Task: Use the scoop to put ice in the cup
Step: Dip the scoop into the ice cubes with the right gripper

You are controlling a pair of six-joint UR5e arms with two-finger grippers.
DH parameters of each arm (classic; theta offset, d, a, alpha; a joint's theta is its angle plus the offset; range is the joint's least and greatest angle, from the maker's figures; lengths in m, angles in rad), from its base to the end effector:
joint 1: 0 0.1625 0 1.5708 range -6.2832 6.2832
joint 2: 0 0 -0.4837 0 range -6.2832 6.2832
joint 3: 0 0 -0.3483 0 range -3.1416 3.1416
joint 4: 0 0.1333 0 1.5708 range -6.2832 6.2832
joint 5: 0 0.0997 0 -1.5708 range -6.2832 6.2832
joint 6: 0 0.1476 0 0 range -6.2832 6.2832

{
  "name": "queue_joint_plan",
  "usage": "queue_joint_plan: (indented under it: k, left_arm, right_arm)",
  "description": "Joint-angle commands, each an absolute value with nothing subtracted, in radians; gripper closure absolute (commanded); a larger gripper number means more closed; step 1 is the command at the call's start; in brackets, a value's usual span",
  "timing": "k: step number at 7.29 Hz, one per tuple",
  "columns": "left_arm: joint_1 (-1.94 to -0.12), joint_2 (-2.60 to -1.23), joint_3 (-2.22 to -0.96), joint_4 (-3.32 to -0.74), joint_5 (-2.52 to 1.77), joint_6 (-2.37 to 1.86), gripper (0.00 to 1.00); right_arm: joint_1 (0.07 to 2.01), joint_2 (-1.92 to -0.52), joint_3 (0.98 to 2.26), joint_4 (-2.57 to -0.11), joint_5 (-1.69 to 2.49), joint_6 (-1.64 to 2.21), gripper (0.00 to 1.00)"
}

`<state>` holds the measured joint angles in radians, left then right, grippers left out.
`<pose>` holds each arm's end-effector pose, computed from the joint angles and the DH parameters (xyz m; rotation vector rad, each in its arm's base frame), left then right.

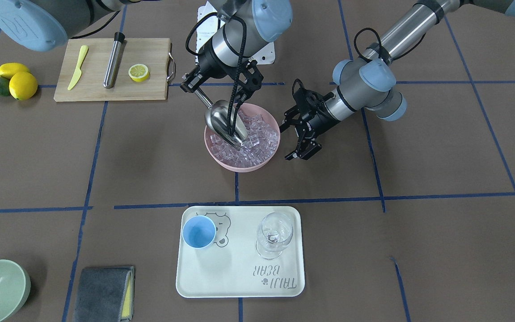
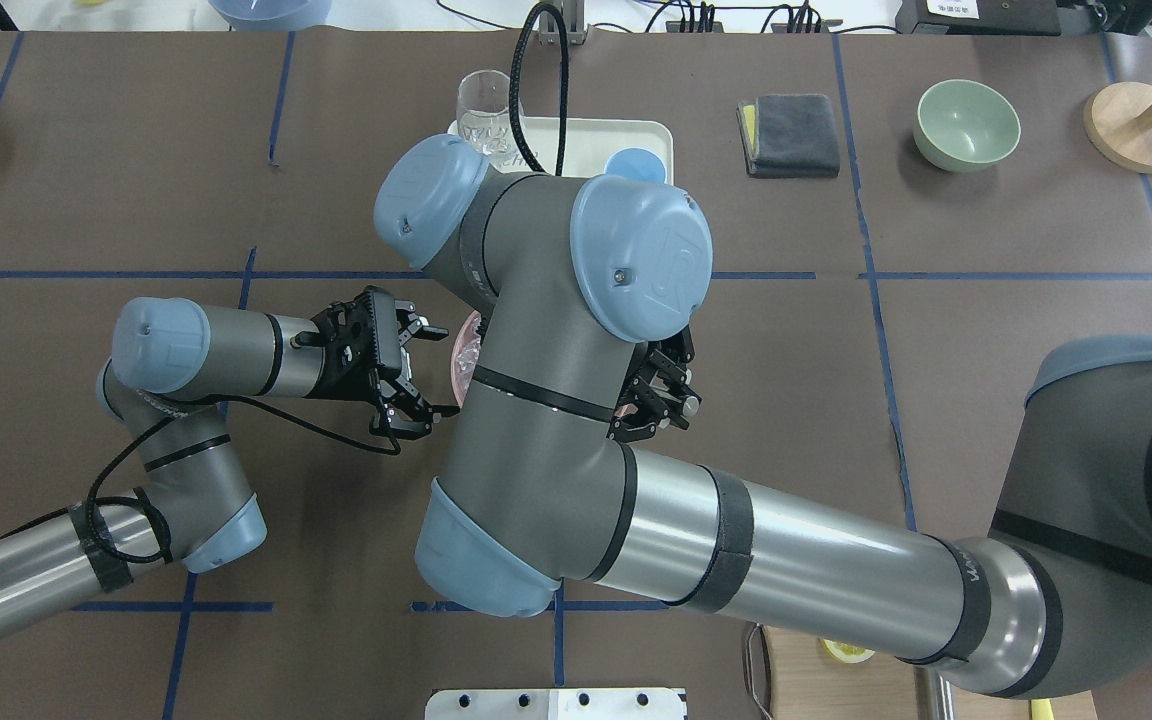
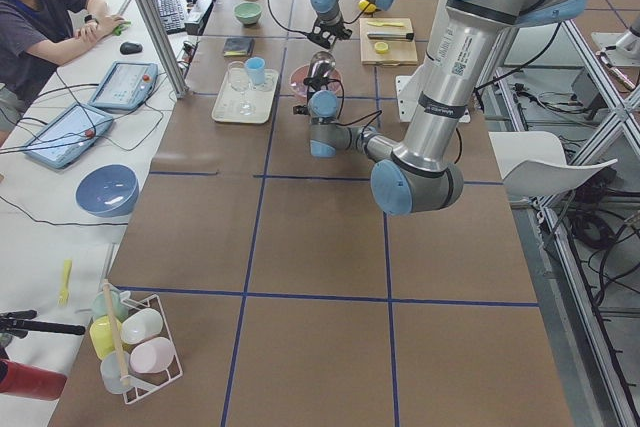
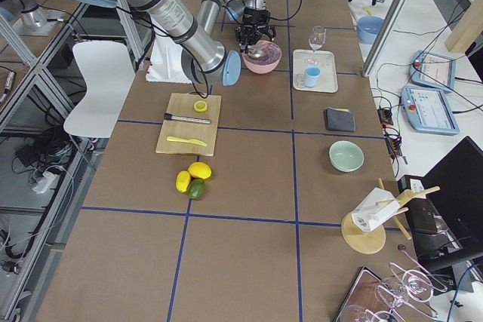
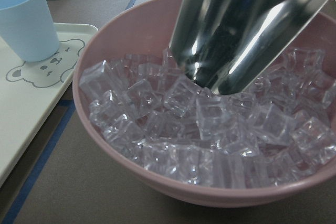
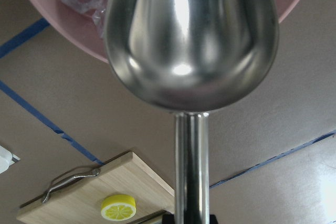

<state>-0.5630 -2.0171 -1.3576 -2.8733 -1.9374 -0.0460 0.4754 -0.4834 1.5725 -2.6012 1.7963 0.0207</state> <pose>0.5396 -0.4357 0.4236 1.2315 1.0727 1.0321 -0.5743 -0.4085 0.2164 -0.0733 -0.2333 -1.0763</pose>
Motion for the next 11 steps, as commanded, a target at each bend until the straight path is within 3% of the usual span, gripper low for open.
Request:
queue_joint_plan:
  k: [1,11]
  left_arm:
    - [-0.561,-2.017,-1.358,-2.873,-1.937,-0.046,0.00]
    - [-0.561,-2.017,-1.359,-2.875,-1.937,-0.046,0.00]
  right_arm:
    - [0.476,-0.480,1.551,-2.551,1.796,0.031,1.00]
    - [0.471,-0.659,1.561,-2.172,1.799,0.078,1.00]
